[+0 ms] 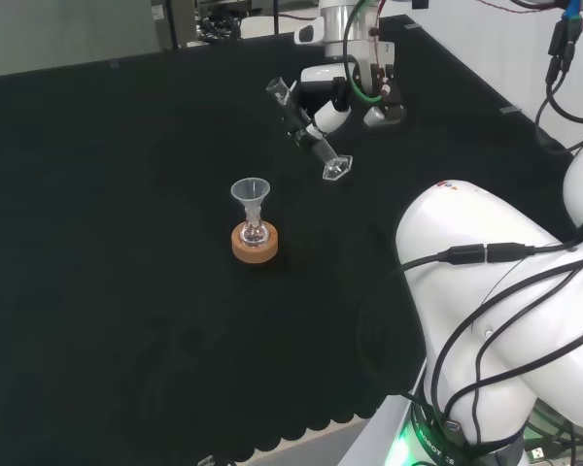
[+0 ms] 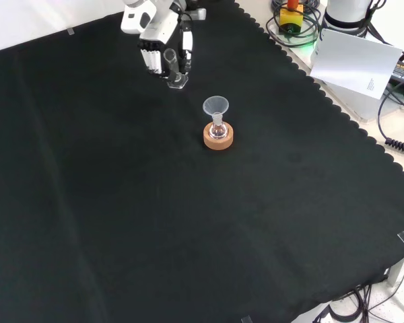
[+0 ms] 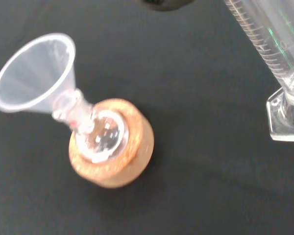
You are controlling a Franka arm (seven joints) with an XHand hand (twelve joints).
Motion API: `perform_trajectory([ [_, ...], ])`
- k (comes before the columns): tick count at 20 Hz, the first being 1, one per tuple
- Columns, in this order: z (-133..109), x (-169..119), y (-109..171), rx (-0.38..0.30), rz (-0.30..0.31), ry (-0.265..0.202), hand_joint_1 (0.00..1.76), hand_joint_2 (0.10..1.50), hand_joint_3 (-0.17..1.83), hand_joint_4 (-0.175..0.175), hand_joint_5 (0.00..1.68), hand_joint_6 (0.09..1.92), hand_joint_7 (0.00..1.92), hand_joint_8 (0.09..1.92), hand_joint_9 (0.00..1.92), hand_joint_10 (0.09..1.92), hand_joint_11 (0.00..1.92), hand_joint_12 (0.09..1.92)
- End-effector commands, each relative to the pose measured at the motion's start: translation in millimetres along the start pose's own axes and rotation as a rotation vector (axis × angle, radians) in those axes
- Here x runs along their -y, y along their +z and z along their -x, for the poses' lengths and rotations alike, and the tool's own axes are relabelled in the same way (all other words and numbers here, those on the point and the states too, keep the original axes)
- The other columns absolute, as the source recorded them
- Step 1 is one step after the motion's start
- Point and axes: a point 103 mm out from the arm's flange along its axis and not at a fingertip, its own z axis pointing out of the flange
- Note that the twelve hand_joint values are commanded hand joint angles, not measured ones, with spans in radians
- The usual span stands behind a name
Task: Put the graduated cylinder back on the table.
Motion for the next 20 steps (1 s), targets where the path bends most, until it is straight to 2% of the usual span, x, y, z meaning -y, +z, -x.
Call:
perform_trajectory([
  [1, 22.5, -27.0, 1.7, -0.042, 0.085, -0.040, 1.36, 1.09, 0.00, -0.175, 0.98, 0.98, 0.92, 1.06, 1.17, 0.73, 1.07, 0.86],
  [3, 28.5, -35.5, 3.9, -0.051, 0.118, -0.050, 1.38, 1.08, 0.00, -0.175, 0.98, 0.98, 0.89, 1.08, 1.15, 0.80, 1.07, 0.86],
  [7, 41.4, -48.8, 9.3, -0.084, 0.177, -0.060, 1.38, 1.09, 0.00, -0.175, 0.98, 0.98, 0.89, 1.09, 1.14, 0.83, 1.07, 0.87],
  [14, 55.3, -68.9, 15.0, -0.150, 0.237, -0.083, 1.38, 1.09, 0.00, -0.175, 0.98, 0.99, 0.88, 1.09, 1.14, 0.83, 1.07, 0.87],
  [18, 59.5, -80.4, 23.5, -0.194, 0.241, -0.102, 1.38, 1.09, 0.00, -0.175, 0.97, 0.99, 0.88, 1.10, 1.14, 0.83, 1.07, 0.87],
  [20, 60.3, -85.1, 28.2, -0.207, 0.251, -0.111, 1.30, 1.10, 0.00, -0.175, 0.97, 1.00, 0.96, 1.04, 1.18, 0.61, 1.06, 0.88],
])
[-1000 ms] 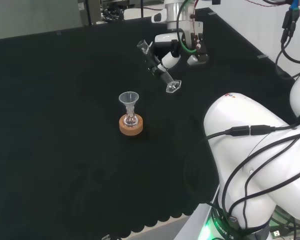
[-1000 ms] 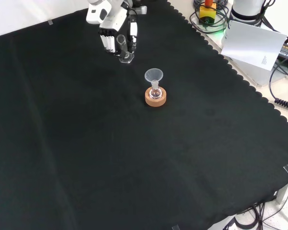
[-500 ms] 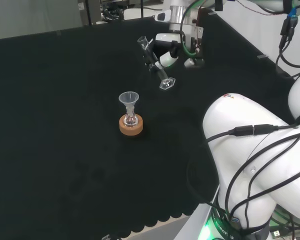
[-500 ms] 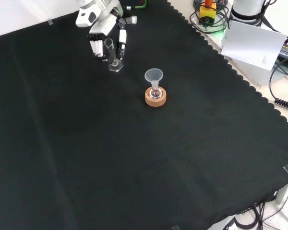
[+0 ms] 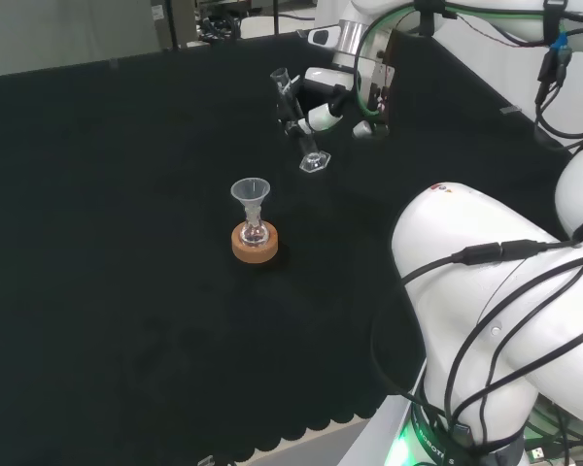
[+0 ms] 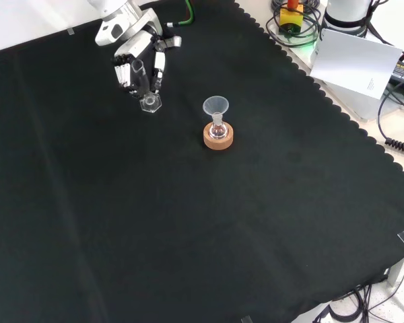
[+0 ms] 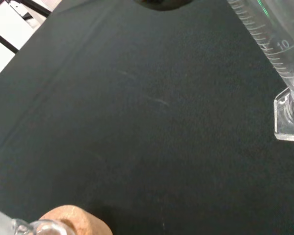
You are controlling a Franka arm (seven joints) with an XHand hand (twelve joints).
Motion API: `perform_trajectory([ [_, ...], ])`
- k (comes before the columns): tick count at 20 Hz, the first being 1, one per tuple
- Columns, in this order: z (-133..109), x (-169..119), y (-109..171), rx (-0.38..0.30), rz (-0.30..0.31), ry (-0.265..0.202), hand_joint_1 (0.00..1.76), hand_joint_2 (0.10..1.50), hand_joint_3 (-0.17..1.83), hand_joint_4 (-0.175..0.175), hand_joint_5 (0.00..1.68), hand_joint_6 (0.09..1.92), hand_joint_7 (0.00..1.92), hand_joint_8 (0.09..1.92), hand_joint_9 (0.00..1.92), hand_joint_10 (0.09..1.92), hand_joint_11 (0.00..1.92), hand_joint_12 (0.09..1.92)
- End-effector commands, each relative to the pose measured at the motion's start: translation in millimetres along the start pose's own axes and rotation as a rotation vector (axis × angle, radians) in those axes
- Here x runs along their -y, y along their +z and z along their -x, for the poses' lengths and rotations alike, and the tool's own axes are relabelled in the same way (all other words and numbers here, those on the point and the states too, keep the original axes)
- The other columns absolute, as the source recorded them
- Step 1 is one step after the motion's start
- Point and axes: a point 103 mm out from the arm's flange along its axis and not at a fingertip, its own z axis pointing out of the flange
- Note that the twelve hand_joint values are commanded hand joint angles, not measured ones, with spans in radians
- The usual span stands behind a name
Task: Put the graduated cylinder back on the table.
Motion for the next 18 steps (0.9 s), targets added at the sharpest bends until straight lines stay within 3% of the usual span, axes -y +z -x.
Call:
perform_trajectory([
  [1, 7.9, -16.0, 19.6, -0.067, 0.032, -0.038, 1.28, 1.11, 0.00, -0.175, 0.97, 1.01, 0.98, 1.02, 1.21, 0.50, 1.06, 0.88],
  [5, 10.2, -22.4, 27.3, -0.086, 0.075, -0.054, 1.26, 1.11, 0.00, -0.175, 0.97, 1.01, 1.00, 1.00, 1.26, 0.36, 1.06, 0.87],
  [11, 13.5, -28.7, 31.6, -0.091, 0.146, -0.061, 1.26, 1.11, 0.00, -0.175, 0.97, 1.01, 1.00, 1.00, 1.26, 0.34, 1.06, 0.87],
  [18, 18.6, -33.3, 37.1, -0.112, 0.171, -0.061, 1.26, 1.11, 0.00, -0.175, 0.97, 1.01, 0.99, 1.01, 1.26, 0.33, 1.06, 0.87],
])
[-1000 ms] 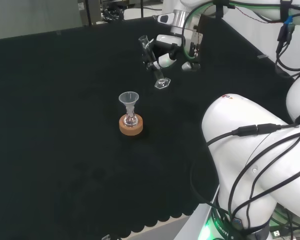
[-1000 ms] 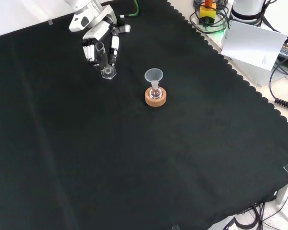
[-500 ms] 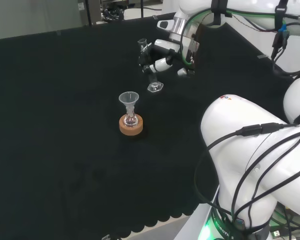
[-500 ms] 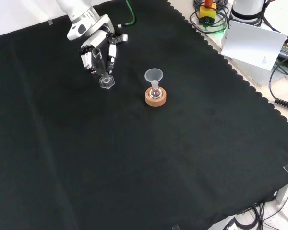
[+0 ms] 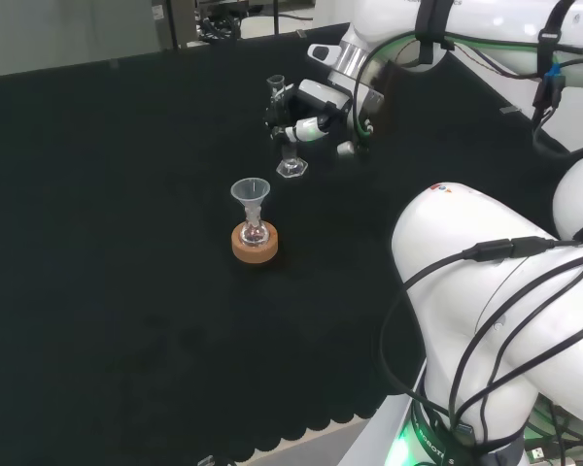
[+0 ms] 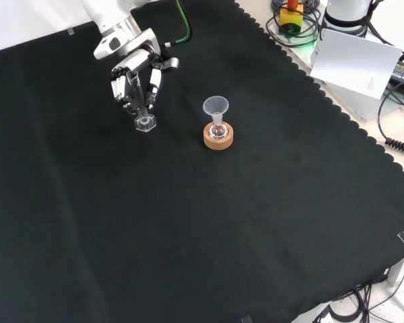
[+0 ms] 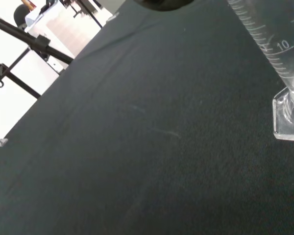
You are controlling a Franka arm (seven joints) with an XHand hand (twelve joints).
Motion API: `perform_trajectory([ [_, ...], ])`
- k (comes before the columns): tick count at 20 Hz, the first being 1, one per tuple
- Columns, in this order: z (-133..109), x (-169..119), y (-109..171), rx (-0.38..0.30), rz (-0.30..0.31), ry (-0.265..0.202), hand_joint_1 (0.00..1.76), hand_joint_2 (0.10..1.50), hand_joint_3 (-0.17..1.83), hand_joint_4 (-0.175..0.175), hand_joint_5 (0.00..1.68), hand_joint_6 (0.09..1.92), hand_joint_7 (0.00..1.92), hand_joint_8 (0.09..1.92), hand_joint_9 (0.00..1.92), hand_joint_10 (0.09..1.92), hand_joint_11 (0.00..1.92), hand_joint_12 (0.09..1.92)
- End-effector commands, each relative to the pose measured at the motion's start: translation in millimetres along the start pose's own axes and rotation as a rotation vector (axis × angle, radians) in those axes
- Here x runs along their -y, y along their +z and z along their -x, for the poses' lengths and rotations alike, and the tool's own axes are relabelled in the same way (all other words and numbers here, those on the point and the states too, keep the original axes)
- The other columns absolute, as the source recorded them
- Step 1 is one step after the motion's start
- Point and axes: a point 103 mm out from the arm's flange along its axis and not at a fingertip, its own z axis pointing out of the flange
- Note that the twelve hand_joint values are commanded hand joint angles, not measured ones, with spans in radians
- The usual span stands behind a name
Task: Put the graduated cylinder back on the table.
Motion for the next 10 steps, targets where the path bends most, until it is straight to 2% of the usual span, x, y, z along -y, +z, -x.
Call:
perform_trajectory([
  [1, 6.1, -0.1, 4.8, -0.020, 0.014, 0.002, 1.26, 1.11, 0.00, -0.175, 0.97, 1.01, 0.99, 1.01, 1.26, 0.32, 1.06, 0.87],
  [10, 18.5, 2.2, 3.7, -0.076, 0.044, 0.021, 1.26, 1.12, 0.00, -0.175, 0.95, 1.04, 0.97, 1.03, 1.26, 0.30, 1.05, 0.88],
])
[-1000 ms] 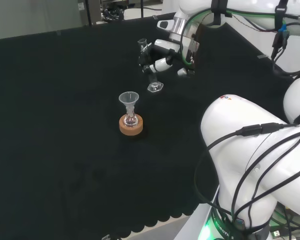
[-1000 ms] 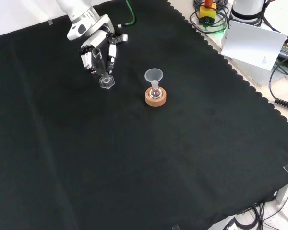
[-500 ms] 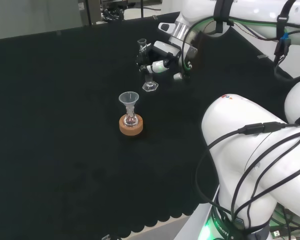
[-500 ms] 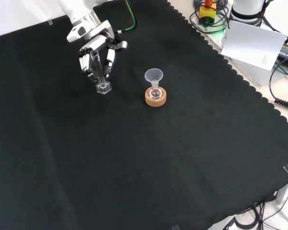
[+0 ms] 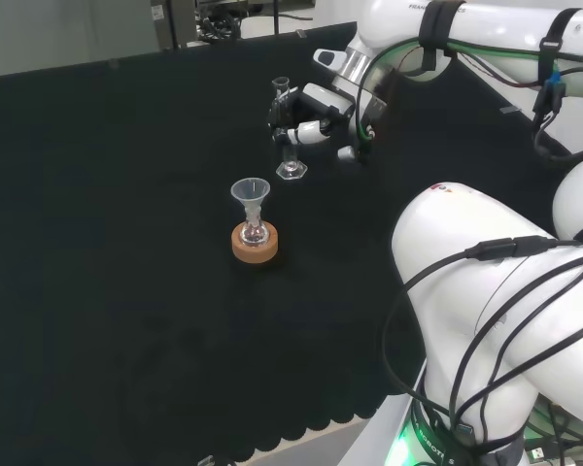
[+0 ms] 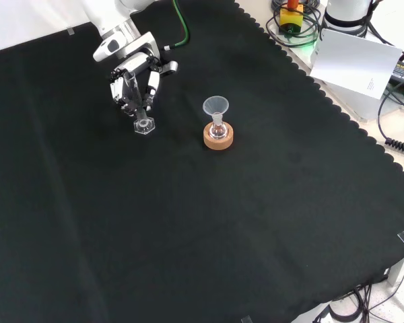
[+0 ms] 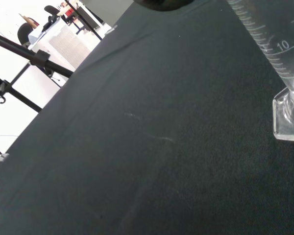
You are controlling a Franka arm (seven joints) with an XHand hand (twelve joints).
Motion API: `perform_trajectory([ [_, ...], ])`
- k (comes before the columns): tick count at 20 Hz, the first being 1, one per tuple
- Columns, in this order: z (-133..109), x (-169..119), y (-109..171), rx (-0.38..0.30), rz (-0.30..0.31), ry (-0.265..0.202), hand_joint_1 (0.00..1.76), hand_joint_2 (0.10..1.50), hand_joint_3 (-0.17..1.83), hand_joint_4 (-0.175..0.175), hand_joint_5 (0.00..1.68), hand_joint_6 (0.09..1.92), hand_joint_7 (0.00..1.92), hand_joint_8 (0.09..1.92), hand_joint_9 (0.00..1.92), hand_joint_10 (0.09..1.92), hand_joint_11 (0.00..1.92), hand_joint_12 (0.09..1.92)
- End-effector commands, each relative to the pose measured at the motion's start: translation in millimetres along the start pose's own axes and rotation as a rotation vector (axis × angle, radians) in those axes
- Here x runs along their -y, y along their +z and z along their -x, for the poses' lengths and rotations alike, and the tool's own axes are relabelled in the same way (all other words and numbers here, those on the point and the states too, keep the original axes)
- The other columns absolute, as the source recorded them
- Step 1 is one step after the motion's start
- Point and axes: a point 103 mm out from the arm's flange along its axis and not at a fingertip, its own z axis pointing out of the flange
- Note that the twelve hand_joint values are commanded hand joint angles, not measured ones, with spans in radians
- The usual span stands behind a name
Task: Put the graduated cylinder back on the table.
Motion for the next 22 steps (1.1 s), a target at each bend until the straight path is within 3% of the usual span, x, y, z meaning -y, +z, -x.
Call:
perform_trajectory([
  [1, 8.9, 1.8, -1.8, -0.033, 0.008, 0.011, 1.26, 1.12, 0.00, -0.175, 0.95, 1.05, 0.97, 1.04, 1.26, 0.29, 1.05, 0.88],
  [9, 7.1, 6.1, 5.9, -0.022, -0.012, 0.011, 1.24, 1.16, 0.00, -0.175, 0.88, 1.14, 0.90, 1.14, 1.22, 0.26, 0.99, 0.92],
  [10, 8.7, 7.7, 5.3, -0.026, -0.017, 0.012, 1.21, 1.16, 0.00, -0.175, 0.88, 1.15, 0.88, 1.03, 1.21, 0.26, 0.97, 0.94],
  [12, 7.2, 9.6, 8.1, -0.022, -0.027, 0.015, 1.26, 1.15, -0.01, -0.063, 0.85, 0.92, 0.85, 0.79, 1.16, 0.25, 0.93, 0.96],
  [14, 7.2, 12.7, 9.0, -0.027, -0.017, 0.017, 1.28, 1.13, -0.03, -0.014, 0.84, 0.79, 0.82, 0.69, 1.12, 0.25, 0.91, 0.97],
  [22, 3.3, 16.2, 14.9, -0.026, -0.004, 0.029, 1.21, 1.11, -0.17, -0.006, 0.72, 0.71, 0.68, 0.60, 1.00, 0.26, 0.72, 1.11],
])
